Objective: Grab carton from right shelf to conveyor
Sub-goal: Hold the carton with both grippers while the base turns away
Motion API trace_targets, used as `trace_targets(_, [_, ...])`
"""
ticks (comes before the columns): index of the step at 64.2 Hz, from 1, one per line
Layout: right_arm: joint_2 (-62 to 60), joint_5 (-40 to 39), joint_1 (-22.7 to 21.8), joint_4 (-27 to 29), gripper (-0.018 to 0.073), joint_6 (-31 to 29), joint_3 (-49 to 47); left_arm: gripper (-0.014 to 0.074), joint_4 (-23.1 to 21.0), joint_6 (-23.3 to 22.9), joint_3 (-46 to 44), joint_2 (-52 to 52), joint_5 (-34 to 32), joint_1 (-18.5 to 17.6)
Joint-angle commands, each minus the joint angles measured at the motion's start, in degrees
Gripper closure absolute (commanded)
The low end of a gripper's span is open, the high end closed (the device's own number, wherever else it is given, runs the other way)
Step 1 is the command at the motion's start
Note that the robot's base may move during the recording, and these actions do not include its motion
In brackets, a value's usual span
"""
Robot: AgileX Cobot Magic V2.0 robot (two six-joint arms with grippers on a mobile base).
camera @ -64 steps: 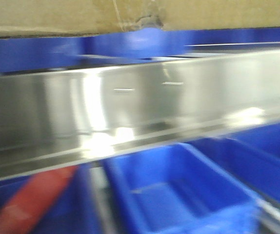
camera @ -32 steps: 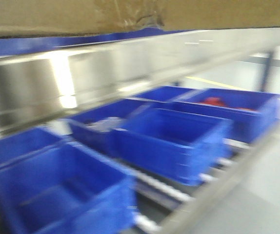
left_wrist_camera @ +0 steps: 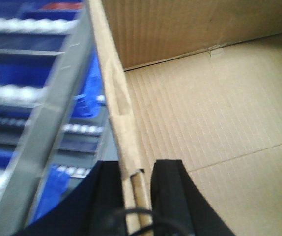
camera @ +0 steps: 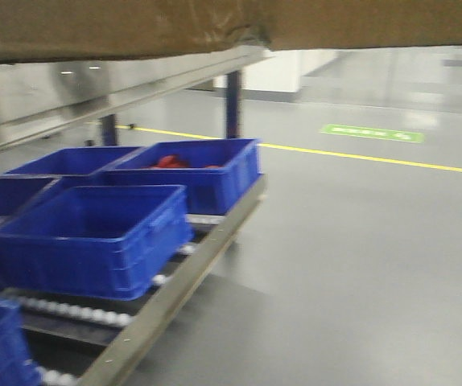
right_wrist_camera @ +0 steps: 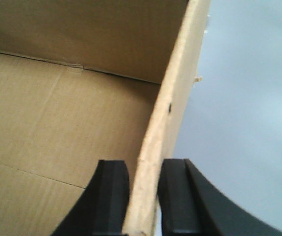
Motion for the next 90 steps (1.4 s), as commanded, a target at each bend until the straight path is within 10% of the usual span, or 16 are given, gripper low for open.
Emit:
trace_targets(1, [-0.69, -4.31, 0.32, 0.96, 0.0624, -0.95, -0.34, 0.0612, -3.99, 0.5, -0.32, -0.49, -2.58, -0.76])
trace_targets(90, [-0.69, -4.31, 0.32, 1.07, 0.0624, -0.95, -0.34, 0.0612, -3.73, 0.5, -0.32, -0.49, -2.58, -0.76])
